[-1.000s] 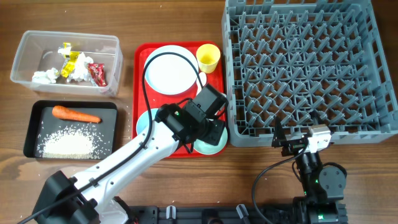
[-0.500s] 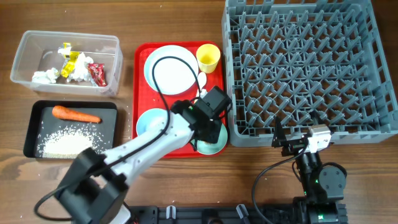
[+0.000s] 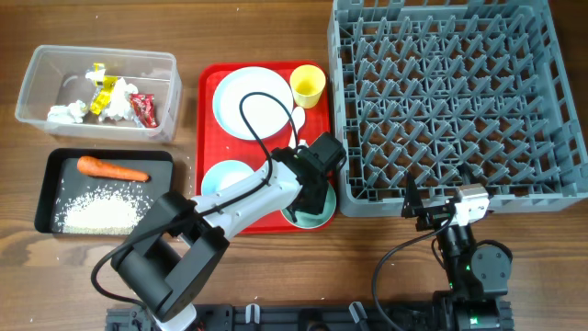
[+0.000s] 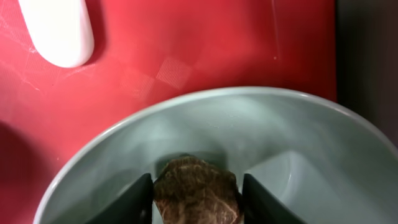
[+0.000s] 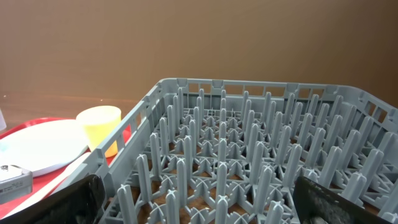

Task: Sort waste into correct bins and load items into the dishwasher rack
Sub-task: 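Reach left gripper to the green bowl with brown ball and grasp, then tip the brown ball from the green bowl onto the black tray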

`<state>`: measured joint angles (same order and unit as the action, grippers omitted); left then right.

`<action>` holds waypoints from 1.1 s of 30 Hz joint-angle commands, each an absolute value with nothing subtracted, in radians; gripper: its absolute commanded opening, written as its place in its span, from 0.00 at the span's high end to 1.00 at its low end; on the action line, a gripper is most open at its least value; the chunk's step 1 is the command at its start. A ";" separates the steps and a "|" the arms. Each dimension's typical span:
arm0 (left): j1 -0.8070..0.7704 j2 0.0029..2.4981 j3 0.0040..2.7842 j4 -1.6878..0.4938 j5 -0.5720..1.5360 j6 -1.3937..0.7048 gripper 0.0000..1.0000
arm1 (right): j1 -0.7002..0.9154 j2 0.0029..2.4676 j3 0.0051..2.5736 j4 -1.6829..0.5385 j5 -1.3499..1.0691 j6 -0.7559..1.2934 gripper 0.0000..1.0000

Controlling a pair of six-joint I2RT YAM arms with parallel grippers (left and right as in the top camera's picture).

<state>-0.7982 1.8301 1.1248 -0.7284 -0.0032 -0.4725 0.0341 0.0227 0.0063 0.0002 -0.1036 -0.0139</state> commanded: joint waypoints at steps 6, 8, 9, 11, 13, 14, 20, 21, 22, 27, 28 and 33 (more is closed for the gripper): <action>-0.794 1.832 1.121 -0.726 -0.020 -0.476 0.78 | 0.036 0.023 0.005 0.006 -0.101 -0.025 0.00; -0.794 1.816 1.121 -0.726 -0.020 -0.476 0.78 | 0.036 0.023 0.005 0.006 -0.101 -0.025 0.00; -0.794 1.805 1.122 -0.726 -0.020 -0.476 0.78 | 0.036 0.023 0.005 0.006 -0.101 -0.025 0.00; -0.794 1.774 1.129 -0.729 -0.021 -0.476 0.77 | 0.036 0.023 0.005 0.006 -0.101 -0.025 0.00; -0.794 1.729 1.145 -0.739 -0.021 -0.467 0.76 | 0.036 0.023 0.005 0.006 -0.101 -0.026 0.00; -0.794 1.707 1.154 -0.748 -0.021 -0.449 0.76 | 0.036 0.023 0.005 0.006 -0.101 -0.026 0.00; -0.755 1.590 1.198 -0.859 -0.099 -0.449 0.75 | 0.036 0.023 0.005 0.006 -0.101 -0.025 0.00; -0.735 1.570 1.198 -0.882 -0.125 -0.449 0.75 | 0.036 0.023 0.005 0.006 -0.101 -0.026 0.00; -0.703 1.544 1.198 -0.913 -0.160 -0.449 0.75 | 0.036 0.023 0.005 0.006 -0.101 -0.026 0.00; -0.454 1.460 1.198 -1.007 -0.268 -0.450 0.74 | 0.036 0.023 0.005 0.006 -0.101 -0.025 0.00; -0.396 1.459 1.198 -1.015 -0.275 -0.451 0.74 | 0.036 0.023 0.005 0.006 -0.101 -0.025 0.00; -0.097 1.465 1.197 -1.022 -0.275 -0.471 0.73 | 0.036 0.023 0.005 0.006 -0.101 -0.025 0.00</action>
<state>-0.2451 1.4761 1.1805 -1.0176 -0.2401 -0.4580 0.0341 0.0227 0.0063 0.0006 -0.1036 -0.0139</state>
